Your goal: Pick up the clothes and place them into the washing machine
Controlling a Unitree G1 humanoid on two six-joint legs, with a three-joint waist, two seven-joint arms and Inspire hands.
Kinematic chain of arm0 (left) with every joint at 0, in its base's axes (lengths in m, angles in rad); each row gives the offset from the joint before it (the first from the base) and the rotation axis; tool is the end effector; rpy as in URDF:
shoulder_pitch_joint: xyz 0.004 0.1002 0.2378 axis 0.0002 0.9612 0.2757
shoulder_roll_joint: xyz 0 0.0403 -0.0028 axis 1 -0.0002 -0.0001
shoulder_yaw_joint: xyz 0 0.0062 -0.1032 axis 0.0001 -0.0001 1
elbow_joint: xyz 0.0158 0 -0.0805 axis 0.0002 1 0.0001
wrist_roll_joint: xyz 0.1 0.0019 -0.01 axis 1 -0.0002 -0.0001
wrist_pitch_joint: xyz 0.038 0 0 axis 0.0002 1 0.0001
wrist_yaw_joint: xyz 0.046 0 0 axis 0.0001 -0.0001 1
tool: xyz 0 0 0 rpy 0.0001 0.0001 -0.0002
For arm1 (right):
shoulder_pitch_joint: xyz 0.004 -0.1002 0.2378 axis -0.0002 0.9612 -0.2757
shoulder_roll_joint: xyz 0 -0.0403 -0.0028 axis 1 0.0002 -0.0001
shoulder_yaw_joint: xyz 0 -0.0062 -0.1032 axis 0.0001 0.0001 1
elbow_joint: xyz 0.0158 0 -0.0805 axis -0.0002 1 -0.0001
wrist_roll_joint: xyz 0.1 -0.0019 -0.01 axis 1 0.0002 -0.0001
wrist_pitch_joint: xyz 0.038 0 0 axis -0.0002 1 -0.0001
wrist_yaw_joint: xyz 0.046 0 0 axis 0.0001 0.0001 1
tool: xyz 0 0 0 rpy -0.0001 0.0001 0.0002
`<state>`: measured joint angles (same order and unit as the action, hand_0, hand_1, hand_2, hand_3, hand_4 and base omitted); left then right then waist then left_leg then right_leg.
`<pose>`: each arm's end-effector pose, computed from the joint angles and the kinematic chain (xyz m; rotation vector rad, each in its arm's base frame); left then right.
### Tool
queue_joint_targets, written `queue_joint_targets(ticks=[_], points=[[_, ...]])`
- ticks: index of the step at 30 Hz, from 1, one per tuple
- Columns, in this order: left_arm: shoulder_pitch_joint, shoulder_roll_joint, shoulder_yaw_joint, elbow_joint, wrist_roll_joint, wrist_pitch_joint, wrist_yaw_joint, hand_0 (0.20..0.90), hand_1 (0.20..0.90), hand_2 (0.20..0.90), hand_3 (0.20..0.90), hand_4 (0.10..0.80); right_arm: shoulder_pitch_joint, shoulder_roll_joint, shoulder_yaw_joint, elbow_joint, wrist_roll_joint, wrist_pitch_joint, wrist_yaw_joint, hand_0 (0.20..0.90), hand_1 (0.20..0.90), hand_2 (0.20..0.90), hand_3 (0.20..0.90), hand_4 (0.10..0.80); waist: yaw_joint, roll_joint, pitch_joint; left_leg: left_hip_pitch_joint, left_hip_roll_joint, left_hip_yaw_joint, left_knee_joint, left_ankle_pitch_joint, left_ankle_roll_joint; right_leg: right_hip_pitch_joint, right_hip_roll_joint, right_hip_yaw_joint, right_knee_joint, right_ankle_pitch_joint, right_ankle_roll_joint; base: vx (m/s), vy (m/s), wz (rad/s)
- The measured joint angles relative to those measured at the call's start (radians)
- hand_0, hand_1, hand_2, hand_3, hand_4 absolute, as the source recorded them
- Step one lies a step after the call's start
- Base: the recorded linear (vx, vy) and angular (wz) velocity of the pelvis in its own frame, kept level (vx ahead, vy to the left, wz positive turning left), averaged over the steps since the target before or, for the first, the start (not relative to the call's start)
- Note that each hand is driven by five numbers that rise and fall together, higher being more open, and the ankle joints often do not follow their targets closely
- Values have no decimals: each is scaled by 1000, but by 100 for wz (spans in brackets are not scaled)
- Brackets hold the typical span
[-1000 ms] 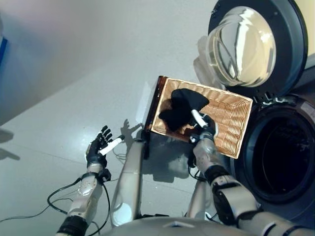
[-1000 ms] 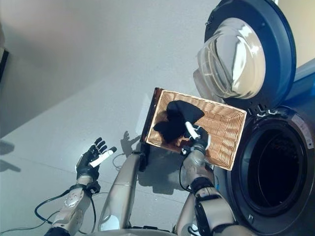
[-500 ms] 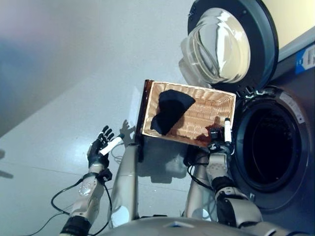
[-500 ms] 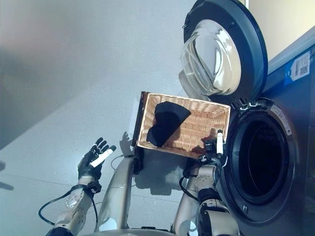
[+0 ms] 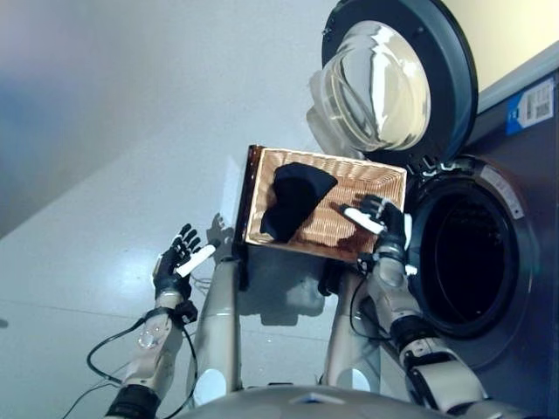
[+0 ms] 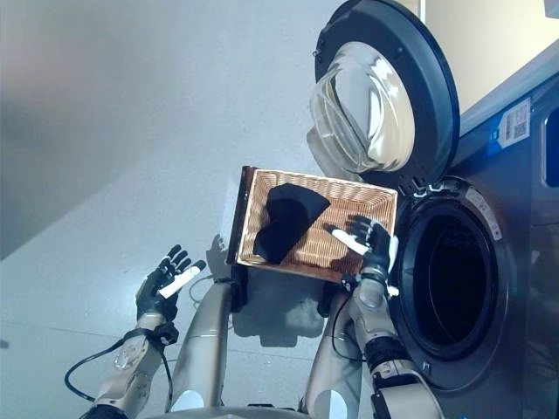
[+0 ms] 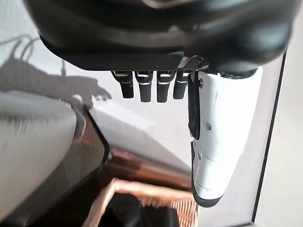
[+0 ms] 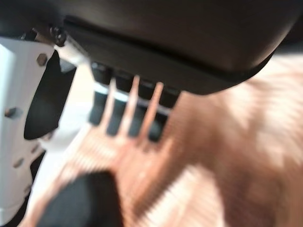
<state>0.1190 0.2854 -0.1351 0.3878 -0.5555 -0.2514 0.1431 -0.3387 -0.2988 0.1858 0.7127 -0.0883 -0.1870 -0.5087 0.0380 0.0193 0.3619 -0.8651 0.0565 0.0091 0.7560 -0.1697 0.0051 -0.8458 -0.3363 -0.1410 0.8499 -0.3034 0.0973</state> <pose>0.1551 0.2069 -0.0300 -0.2117 0.2854 0.2532 0.2524 -0.1912 0.0033 -0.4977 0.0861 -0.3383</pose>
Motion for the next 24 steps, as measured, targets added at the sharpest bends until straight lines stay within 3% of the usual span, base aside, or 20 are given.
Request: queue_joint_targets(ticks=[7, 12, 19, 24], points=[[11, 11, 26, -8, 7, -42, 8, 900, 900, 900, 900, 800, -58, -162, 200, 17, -462, 123, -14, 900, 900, 900, 900, 800, 35, 0, -2, -8, -14, -2, -13, 20, -4, -2, -15, -14, 2, -2, 5, -29, 0, 9], [13, 34, 8, -8, 8, -42, -24, 900, 900, 900, 900, 800, -100, -226, 260, 18, -714, 167, -14, 900, 900, 900, 900, 800, 37, 1, -2, -14, -17, -4, -7, 11, 4, -1, -21, -18, -2, -4, 3, -20, 11, 3], [12, 44, 0, -8, 8, -42, -42, 900, 900, 900, 900, 800, -155, -315, 386, 9, -936, 210, -15, 900, 900, 900, 900, 800, 38, 1, 0, -14, -17, -2, -5, 7, 6, -1, -22, -14, -6, -2, 6, 0, 0, 0], [12, 44, -8, -8, 6, -42, -57, 900, 900, 900, 900, 800, -184, -329, 434, 7, -1013, 211, -14, 900, 900, 900, 900, 800, 43, 2, 4, -14, -18, -2, -6, 9, 7, -1, -21, -15, -6, -3, 6, 0, 0, 0]])
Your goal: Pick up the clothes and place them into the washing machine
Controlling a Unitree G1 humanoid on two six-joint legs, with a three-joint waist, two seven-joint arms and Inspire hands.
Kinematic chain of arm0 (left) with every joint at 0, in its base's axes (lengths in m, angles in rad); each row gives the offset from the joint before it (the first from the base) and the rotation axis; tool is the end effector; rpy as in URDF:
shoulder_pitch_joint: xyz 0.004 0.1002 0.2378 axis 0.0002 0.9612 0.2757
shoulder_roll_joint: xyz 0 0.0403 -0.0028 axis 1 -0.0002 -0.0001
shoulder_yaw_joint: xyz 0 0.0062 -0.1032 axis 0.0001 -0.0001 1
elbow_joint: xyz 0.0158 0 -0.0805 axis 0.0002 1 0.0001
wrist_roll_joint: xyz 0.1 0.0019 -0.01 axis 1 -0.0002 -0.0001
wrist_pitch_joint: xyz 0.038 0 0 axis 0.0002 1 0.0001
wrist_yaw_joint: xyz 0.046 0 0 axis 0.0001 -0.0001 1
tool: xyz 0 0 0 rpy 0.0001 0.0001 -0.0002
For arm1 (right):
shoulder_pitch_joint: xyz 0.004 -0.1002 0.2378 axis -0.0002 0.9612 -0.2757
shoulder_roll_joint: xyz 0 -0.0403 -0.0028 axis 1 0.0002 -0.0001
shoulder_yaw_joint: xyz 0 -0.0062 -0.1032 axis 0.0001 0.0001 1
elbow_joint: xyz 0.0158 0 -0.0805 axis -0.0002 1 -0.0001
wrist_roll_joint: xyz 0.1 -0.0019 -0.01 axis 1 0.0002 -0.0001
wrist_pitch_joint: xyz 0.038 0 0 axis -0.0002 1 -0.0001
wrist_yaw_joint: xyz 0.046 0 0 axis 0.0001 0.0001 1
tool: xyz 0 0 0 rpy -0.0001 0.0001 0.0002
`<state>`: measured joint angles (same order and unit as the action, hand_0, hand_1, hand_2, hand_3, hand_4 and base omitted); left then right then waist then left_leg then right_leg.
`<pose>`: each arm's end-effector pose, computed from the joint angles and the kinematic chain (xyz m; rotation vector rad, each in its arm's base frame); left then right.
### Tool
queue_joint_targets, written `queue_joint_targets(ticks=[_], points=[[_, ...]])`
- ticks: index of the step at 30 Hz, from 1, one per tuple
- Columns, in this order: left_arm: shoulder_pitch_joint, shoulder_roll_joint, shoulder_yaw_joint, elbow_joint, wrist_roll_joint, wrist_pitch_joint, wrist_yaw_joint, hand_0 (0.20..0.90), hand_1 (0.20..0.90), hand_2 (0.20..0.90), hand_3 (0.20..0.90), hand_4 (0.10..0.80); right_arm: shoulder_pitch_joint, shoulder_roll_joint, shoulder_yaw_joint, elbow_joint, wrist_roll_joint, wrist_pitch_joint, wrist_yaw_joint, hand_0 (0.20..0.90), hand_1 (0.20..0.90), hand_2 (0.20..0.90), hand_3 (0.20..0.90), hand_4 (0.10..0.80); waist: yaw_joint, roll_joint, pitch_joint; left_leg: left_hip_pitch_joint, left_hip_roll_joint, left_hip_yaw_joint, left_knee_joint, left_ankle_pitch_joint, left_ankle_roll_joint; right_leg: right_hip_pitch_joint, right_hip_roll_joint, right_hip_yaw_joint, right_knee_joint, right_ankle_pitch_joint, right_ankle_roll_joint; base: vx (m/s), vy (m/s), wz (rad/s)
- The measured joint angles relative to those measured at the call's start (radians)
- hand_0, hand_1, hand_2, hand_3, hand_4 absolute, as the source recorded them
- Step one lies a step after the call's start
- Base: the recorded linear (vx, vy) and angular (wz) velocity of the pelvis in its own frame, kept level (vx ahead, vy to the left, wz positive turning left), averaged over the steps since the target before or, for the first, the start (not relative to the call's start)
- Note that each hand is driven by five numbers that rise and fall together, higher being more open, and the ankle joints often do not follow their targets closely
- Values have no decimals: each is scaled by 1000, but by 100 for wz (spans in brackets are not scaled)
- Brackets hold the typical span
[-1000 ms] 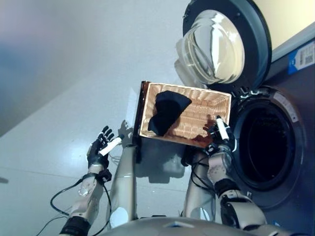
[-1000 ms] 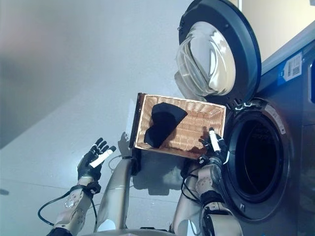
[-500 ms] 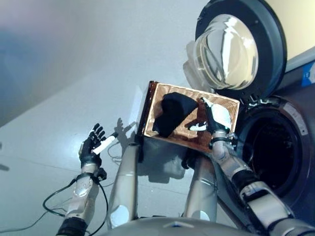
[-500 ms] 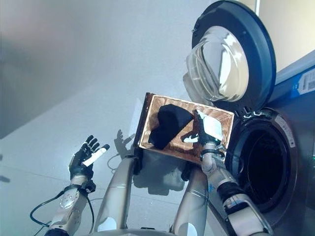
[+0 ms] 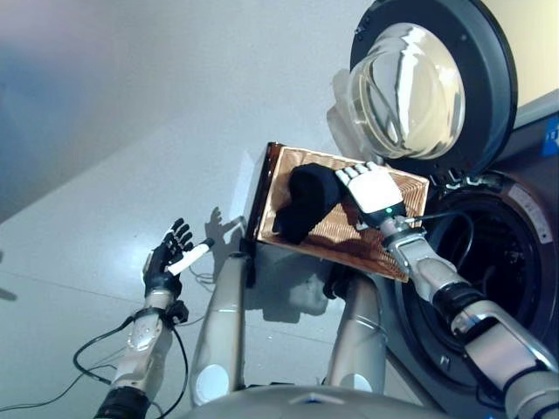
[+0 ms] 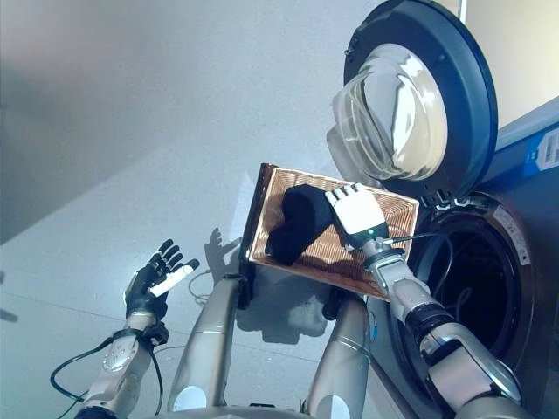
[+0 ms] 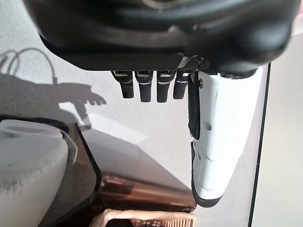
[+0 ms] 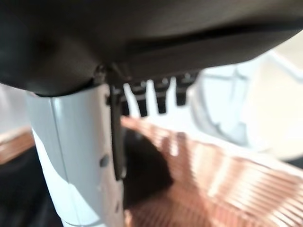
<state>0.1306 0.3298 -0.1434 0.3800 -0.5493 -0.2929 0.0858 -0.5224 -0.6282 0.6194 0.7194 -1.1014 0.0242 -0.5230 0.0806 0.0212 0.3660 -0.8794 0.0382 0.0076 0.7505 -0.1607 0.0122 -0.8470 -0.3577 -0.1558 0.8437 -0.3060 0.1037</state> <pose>0.1528 0.2166 -0.0262 -0.1693 0.2419 0.1924 0.2761 -0.2330 0.0378 -1.9525 -0.3265 0.1029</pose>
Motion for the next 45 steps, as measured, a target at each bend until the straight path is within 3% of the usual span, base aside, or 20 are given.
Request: queue_joint_targets(ticks=[13, 25, 28, 35, 45], points=[[-2, 1, -34, 9, -3, 1, 0, 900, 900, 900, 900, 800, -87, 6, 158, 1, -75, -1, 5, 900, 900, 900, 900, 800, 21, 5, 18, 0, -1, -6, 6, -1, 2, 3, 0, -3, 8, -1, -1, 0, 0, 0], [-7, 1, -49, 19, -5, -1, 3, 900, 900, 900, 900, 800, -135, 157, 331, 120, -100, -3, 43, 900, 900, 900, 900, 800, 49, 5, 18, 18, -3, -39, -3, 1, -11, 38, -6, -28, 14, -9, -1, 25, -13, 6], [0, 3, -67, 21, -12, 2, 3, 900, 900, 900, 900, 800, -164, 212, 332, 229, -107, 0, 42, 900, 900, 900, 900, 800, 61, 5, 18, 15, -19, -42, -9, 12, -14, 37, -14, -36, 21, -14, -5, 2, -5, 12], [3, 11, -70, 11, -13, 2, -3, 900, 900, 900, 900, 800, -195, 236, 316, 394, -106, 48, 50, 900, 900, 900, 900, 800, 99, 5, 19, 8, -25, -55, -2, 12, -15, 36, -23, -44, 34, -25, 1, 4, 5, 5], [4, 40, -66, 1, -13, 2, -22, 900, 900, 900, 900, 800, -212, 217, 308, 414, -106, 66, 66, 900, 900, 900, 900, 800, 101, 7, 20, -1, -35, -59, 1, 12, -15, 33, -32, -53, 39, -29, -2, 3, 1, 3]])
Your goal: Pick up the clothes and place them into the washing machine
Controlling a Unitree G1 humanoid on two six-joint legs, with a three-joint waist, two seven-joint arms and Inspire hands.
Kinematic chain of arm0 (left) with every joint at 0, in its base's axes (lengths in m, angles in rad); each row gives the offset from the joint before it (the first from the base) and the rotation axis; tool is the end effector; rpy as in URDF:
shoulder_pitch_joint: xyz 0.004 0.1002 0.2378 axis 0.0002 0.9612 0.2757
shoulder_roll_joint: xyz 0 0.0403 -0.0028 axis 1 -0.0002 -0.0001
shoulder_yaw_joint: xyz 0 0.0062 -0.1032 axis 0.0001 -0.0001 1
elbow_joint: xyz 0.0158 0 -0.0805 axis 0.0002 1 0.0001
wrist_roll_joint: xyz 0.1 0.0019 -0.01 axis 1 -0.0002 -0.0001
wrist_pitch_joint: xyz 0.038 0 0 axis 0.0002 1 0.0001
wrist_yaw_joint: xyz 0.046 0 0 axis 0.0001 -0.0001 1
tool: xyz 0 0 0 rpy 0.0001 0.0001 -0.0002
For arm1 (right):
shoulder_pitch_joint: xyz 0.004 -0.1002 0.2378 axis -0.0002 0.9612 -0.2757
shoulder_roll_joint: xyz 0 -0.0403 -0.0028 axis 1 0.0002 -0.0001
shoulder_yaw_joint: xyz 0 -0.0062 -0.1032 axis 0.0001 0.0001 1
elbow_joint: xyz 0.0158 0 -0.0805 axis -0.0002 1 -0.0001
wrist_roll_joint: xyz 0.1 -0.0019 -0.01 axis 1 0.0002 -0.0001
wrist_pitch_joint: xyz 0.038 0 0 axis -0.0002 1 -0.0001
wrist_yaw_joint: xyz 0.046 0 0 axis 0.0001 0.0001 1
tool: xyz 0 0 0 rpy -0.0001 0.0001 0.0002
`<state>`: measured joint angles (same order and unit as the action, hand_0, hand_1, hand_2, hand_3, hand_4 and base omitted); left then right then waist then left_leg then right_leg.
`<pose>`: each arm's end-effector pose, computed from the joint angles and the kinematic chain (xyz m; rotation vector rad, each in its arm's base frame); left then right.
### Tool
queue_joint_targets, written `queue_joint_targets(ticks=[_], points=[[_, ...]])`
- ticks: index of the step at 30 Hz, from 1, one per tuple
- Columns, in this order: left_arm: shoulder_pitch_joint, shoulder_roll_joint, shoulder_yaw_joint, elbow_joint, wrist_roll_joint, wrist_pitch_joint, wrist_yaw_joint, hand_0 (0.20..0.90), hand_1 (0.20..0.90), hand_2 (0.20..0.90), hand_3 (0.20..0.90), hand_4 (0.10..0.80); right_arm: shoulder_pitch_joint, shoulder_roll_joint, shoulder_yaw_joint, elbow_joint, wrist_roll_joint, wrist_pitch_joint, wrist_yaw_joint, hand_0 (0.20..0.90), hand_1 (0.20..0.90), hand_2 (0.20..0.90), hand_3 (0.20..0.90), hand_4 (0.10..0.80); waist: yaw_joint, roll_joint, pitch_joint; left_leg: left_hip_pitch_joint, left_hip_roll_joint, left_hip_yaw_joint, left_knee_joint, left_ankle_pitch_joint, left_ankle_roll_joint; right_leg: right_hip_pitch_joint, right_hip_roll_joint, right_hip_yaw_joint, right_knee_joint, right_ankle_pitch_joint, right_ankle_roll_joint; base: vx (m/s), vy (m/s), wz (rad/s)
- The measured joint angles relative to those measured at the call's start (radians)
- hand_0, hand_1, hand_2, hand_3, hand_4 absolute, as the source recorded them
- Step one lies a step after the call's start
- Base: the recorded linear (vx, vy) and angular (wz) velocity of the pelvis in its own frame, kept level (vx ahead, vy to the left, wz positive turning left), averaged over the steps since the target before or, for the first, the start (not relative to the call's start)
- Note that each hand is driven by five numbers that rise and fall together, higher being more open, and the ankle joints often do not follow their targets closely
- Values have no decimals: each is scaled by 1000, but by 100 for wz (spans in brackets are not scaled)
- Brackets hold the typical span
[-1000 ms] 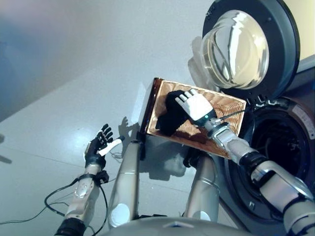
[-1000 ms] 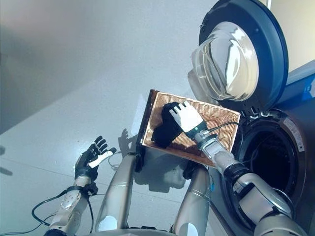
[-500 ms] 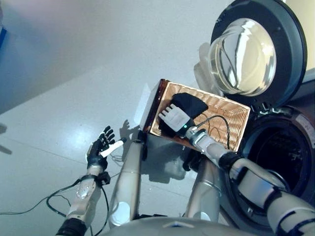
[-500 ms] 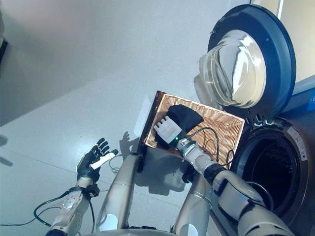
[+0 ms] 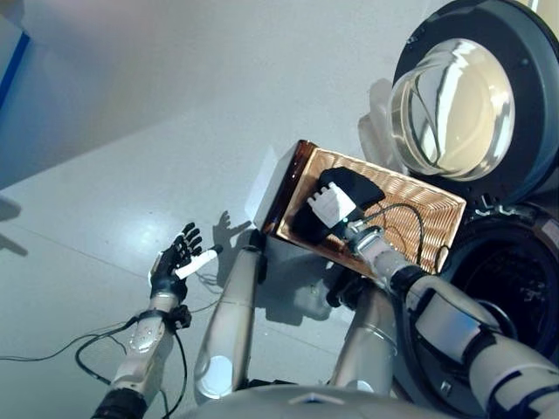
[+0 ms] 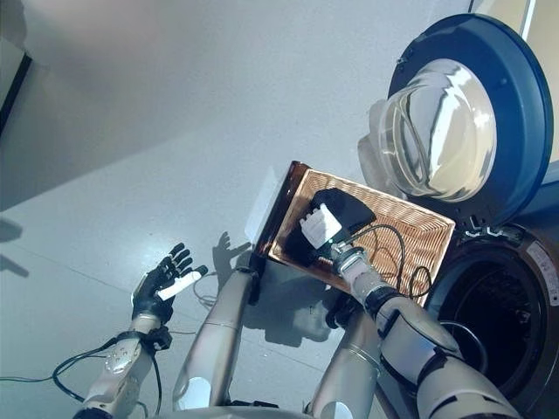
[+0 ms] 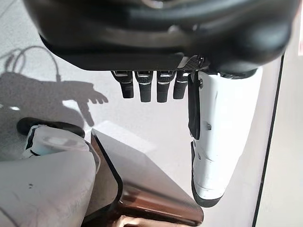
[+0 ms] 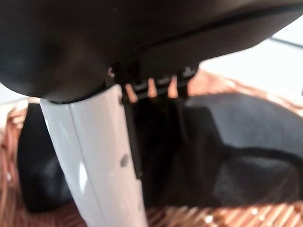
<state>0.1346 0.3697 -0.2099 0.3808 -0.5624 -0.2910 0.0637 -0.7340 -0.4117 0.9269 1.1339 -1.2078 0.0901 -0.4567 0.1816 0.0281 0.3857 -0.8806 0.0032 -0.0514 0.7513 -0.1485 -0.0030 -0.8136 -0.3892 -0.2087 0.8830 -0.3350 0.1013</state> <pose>0.1498 0.2150 -0.0282 -0.1427 0.2733 0.1168 0.2946 -0.1939 0.0143 -2.2370 -0.2526 0.3953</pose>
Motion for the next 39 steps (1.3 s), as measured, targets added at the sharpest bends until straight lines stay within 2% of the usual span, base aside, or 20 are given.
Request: queue_joint_targets(ticks=[5, 6, 9, 10, 11, 12, 13, 15, 17, 18, 22, 33, 36, 39], points=[[0, 0, 0, 0, 0, 0, 0, 900, 900, 900, 900, 800, -10, -49, -7, 5, -1, 8, 0, 900, 900, 900, 900, 800, 0, 1, 1, -1, 0, -1, 0, 0, 0, 0, 0, 0, 1, -1, 2, 0, 0, 0], [0, 0, 0, 0, 0, 0, 0, 900, 900, 900, 900, 800, -11, -53, -9, 15, -1, 19, 1, 826, 826, 826, 826, 747, 0, 1, 1, -1, 0, -1, 0, 0, 0, 0, 0, 0, 1, -1, 2, 0, 0, 0], [0, 0, 0, -1, -1, 0, -2, 900, 900, 900, 900, 800, -13, -63, -28, 38, -2, 25, 1, 785, 785, 785, 785, 718, -1, 3, 4, -1, -1, -1, -2, 0, 0, -1, -1, 0, 1, -2, 1, 0, 0, 0], [0, 0, 0, -3, -1, 0, -3, 900, 900, 900, 900, 800, -14, -65, -33, 38, -2, 30, 1, 697, 697, 697, 697, 655, -1, 5, 6, -1, -1, -4, -2, 0, 0, -1, -1, 0, 1, -2, 1, 0, 0, 0], [0, 0, 0, -7, -1, 1, -4, 900, 900, 900, 900, 800, -15, -65, -33, 38, -2, 36, 1, 656, 656, 656, 656, 625, -1, 7, 8, -2, -1, -5, -2, 0, 0, -2, -1, 0, 1, -3, 1, 0, 0, 0], [4, 1, 0, -20, -1, 2, -7, 900, 900, 900, 900, 800, -17, -65, -34, 38, -2, 42, 2, 532, 532, 532, 532, 537, -1, 9, 9, -3, -1, -6, -2, 0, 0, -3, -2, 0, 2, -3, 1, 0, 0, 0], [7, 1, 1, -32, -1, 1, -11, 900, 900, 900, 900, 800, -20, -66, -34, 38, -2, 42, 3, 472, 472, 472, 472, 494, -1, 10, 10, -4, -1, -5, -1, 0, 0, -5, -3, 0, 3, -3, 0, 0, 0, 0], [10, 1, 1, -51, -3, 1, -19, 900, 900, 900, 900, 800, -29, -66, -35, 40, -3, 42, 6, 409, 409, 409, 409, 449, 0, 10, 10, -12, -1, -5, 0, 0, 0, -14, -4, 1, 5, -4, 0, 0, 0, 0], [11, 1, 1, -65, -3, 1, -21, 900, 900, 900, 900, 800, -39, -67, -35, 39, -3, 43, 20, 233, 233, 233, 233, 324, 0, 11, 10, -25, -1, -1, 7, 0, 0, -26, -4, 2, 11, -4, 0, 0, 0, 0], [12, 1, 2, -69, -3, 1, -21, 900, 900, 900, 900, 800, -45, -67, -35, 39, -3, 43, 22, 200, 200, 200, 200, 300, 0, 11, 10, -32, -2, 0, 12, -1, 0, -33, -5, 4, 16, -5, -1, 0, 0, 0], [10, 2, 3, -71, -3, 1, -20, 900, 900, 900, 900, 800, -54, -78, -35, 41, -3, 43, 25, 200, 200, 200, 200, 300, 0, 22, 20, -37, -2, 0, 16, -1, 2, -37, -9, 4, 23, -6, -2, -2, -4, 1], [17, 3, 5, -71, -4, 1, -20, 900, 900, 900, 900, 800, -53, -77, -40, 49, -1, 43, 25, 200, 200, 200, 200, 300, -1, 22, 20, -36, -4, -5, 16, 1, 1, -37, -12, 3, 28, -7, -2, 0, 0, 0], [17, 2, 5, -71, -4, 1, -19, 900, 900, 900, 900, 800, -41, -65, -123, 52, 24, 42, 22, 200, 200, 200, 200, 300, -1, 22, 20, -36, -4, -5, 15, 1, 1, -37, -12, 3, 27, -7, -2, 0, 0, 0], [17, 2, 9, -73, -3, 1, -17, 900, 900, 900, 900, 800, -29, -38, -230, 61, 127, 47, 7, 200, 200, 200, 200, 300, -3, 22, 20, -36, -3, -2, 14, 1, 1, -37, -11, 3, 25, -7, -2, 0, 0, 0]])
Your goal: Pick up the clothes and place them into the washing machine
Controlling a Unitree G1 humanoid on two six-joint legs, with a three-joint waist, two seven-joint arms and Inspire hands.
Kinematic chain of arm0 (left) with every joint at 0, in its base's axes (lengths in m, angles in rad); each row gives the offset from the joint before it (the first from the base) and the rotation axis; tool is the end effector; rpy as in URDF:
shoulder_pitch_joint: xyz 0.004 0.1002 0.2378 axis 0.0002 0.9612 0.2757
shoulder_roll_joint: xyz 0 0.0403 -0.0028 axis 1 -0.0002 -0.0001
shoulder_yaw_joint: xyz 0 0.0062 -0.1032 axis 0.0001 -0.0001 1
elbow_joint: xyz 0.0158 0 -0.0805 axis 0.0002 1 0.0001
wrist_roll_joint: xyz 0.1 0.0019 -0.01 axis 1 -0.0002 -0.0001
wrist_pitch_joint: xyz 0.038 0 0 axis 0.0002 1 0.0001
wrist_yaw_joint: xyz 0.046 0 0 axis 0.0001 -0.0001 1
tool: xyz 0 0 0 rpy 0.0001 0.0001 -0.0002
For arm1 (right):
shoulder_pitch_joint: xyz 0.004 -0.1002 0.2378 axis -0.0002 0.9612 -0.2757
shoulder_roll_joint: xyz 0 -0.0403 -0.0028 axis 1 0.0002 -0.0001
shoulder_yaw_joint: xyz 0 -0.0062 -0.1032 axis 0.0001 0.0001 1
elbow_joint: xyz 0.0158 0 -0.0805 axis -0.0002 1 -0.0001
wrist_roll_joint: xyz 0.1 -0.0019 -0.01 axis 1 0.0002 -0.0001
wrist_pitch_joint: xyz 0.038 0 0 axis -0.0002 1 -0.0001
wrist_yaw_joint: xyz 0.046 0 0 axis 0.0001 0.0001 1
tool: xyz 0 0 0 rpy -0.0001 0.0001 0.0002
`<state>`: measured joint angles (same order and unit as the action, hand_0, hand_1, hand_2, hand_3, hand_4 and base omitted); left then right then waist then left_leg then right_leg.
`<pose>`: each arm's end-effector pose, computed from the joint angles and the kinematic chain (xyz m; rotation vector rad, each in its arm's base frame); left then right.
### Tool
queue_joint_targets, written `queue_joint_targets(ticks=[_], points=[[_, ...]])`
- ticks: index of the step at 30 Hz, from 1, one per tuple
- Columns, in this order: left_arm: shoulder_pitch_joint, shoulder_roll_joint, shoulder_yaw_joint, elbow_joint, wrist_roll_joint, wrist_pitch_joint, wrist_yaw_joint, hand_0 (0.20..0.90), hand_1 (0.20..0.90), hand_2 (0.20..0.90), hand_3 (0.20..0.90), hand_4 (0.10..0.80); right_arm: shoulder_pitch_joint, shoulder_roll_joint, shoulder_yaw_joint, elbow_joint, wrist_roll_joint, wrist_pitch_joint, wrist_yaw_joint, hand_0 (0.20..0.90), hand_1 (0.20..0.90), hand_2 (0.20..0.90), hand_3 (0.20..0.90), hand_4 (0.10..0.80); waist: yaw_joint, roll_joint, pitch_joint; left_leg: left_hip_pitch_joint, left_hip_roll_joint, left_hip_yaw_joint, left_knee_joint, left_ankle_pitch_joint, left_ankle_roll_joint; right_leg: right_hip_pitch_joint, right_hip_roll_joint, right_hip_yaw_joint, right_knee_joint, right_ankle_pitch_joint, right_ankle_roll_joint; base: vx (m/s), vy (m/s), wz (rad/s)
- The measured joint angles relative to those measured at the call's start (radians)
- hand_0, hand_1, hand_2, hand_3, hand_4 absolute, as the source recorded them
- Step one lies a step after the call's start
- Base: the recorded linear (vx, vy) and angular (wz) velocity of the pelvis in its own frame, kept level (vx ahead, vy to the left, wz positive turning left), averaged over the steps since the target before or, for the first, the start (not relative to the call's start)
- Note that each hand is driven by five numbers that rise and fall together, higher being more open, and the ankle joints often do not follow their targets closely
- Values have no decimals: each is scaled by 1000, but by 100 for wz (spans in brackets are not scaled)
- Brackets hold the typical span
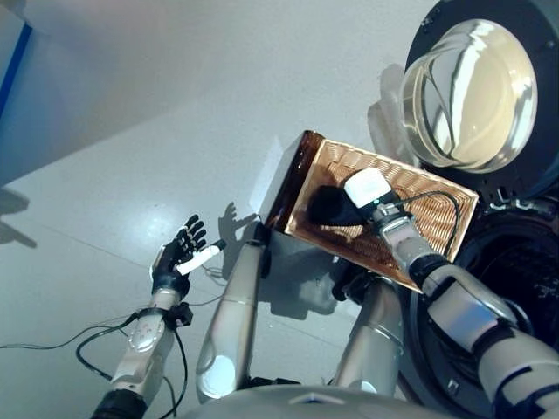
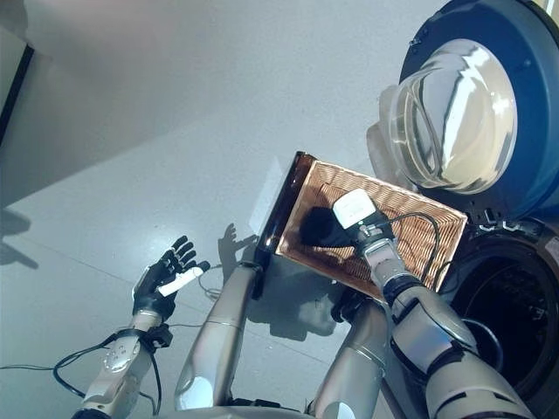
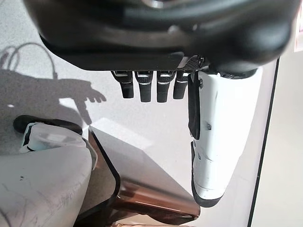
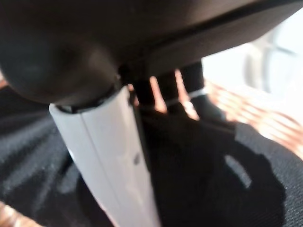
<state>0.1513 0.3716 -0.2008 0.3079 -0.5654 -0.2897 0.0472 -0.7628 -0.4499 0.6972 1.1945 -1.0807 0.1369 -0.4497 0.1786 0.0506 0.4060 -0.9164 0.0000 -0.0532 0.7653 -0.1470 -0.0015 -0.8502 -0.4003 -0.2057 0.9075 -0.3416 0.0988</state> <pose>0.1514 0.2126 -0.0193 -0.1611 0.2208 0.0848 0.3050 -0.2263 0.0358 -2.0727 0.0116 0.0810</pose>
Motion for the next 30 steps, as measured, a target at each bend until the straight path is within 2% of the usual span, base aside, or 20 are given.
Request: queue_joint_targets(ticks=[4, 8, 12, 18, 22, 23, 26, 30], points=[[-1, -2, 6, -1, 1, 0, 20, 900, 900, 900, 900, 800, 51, 0, -122, -71, 211, -22, -19, 200, 200, 200, 200, 300, -11, 0, 0, 2, 3, 2, -2, 0, 0, 1, 3, 0, -6, 0, 0, 16, -2, -1], [-1, -4, 34, 2, 3, 0, 33, 900, 900, 900, 900, 800, 110, -4, -182, -170, 424, -101, -25, 200, 200, 200, 200, 300, -37, -2, 0, 9, 7, 4, -7, 0, 0, 6, 8, 2, -13, 2, 2, 12, -4, -3], [2, -7, 45, 1, 3, 1, 34, 900, 900, 900, 900, 800, 220, -4, -243, -289, 652, -202, 36, 200, 200, 200, 200, 300, -54, -9, 3, 37, 13, 10, -21, 4, 6, 27, 15, 6, -23, 3, 2, 27, -22, -6], [6, -16, 81, 3, 0, 5, 1, 900, 900, 900, 900, 800, 335, 5, -408, -312, 1007, -272, 132, 200, 200, 200, 200, 300, -66, -21, 2, 56, 21, 18, -35, 5, 5, 41, 23, 6, -39, 4, 0, 21, -6, -4], [11, -25, 117, 12, -9, 22, -4, 900, 900, 900, 900, 800, 376, 79, -592, -296, 1305, -321, 187, 200, 200, 200, 200, 300, -86, -36, -1, 80, 24, 26, -56, 8, 4, 57, 35, 11, -66, 19, 0, 4, 8, -10], [9, -26, 117, 15, -10, 22, -4, 900, 900, 900, 900, 800, 387, 91, -611, -291, 1350, -334, 191, 200, 200, 200, 200, 300, -87, -36, -1, 88, 25, 28, -62, 17, -3, 64, 36, 11, -73, 30, 2, -51, 13, -12], [6, -46, 117, 18, -15, 22, -4, 900, 900, 900, 900, 800, 407, 146, -666, -273, 1527, -375, 215, 200, 200, 200, 200, 300, -97, -39, -3, 134, 39, 36, -113, 23, 4, 106, 50, 9, -128, 45, 0, 16, 5, -12], [-1, -52, 117, 20, -19, 22, -4, 900, 900, 900, 900, 800, 430, 217, -732, -265, 1722, -402, 258, 200, 200, 200, 200, 300, -110, -44, -10, 203, 39, 45, -182, 43, 2, 162, 55, 8, -186, 66, 7, 72, -22, -6]])
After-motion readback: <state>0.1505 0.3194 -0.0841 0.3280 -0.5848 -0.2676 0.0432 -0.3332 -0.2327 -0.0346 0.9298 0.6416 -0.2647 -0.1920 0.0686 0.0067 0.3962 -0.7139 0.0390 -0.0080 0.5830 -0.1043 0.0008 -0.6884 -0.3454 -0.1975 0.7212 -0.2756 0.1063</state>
